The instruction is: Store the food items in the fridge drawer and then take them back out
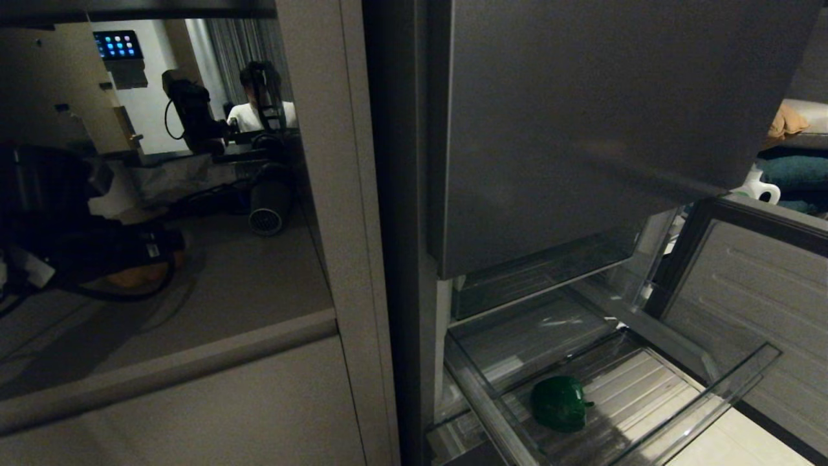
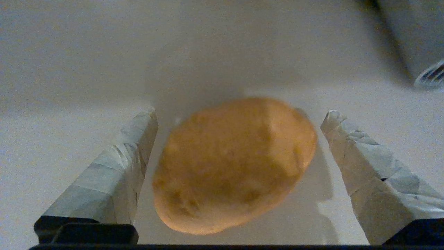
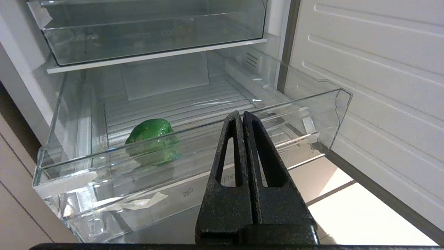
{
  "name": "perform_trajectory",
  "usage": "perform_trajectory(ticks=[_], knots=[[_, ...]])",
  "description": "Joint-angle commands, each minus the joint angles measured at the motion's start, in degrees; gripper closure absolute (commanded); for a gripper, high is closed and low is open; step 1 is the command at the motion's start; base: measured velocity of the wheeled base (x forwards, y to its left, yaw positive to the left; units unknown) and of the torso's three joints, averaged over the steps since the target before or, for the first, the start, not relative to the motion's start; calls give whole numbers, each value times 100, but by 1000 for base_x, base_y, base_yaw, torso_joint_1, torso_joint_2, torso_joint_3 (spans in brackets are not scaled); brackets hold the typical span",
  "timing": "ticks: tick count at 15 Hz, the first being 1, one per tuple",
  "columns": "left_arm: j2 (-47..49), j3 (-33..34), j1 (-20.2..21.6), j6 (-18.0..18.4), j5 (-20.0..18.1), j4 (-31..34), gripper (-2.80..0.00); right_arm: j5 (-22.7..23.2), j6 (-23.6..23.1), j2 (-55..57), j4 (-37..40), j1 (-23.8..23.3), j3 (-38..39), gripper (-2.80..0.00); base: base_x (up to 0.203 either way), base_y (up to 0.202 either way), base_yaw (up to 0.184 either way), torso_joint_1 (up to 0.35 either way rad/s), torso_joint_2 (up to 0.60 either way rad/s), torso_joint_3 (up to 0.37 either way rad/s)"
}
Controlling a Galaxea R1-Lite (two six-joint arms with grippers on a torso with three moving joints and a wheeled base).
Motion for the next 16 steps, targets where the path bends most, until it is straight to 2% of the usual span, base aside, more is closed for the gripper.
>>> perform_trajectory(ticks=[1, 11, 12, 16], knots=[[15, 122, 0, 1, 0, -24, -280, 0, 0, -11, -11, 1, 176, 0, 0, 0, 0, 0, 0, 0], [58, 392, 9, 10, -1, -280, -280, 0, 9, -11, -11, 1, 176, 0, 0, 0, 0, 0, 0, 0], [51, 395, 9, 1, -1, -288, 0, 0, 9, -11, -11, 1, 176, 0, 0, 0, 0, 0, 0, 0], [45, 421, 18, 6, 4, -446, 0, 0, 9, -11, -2, 1, 176, 0, 0, 0, 0, 0, 0, 0]])
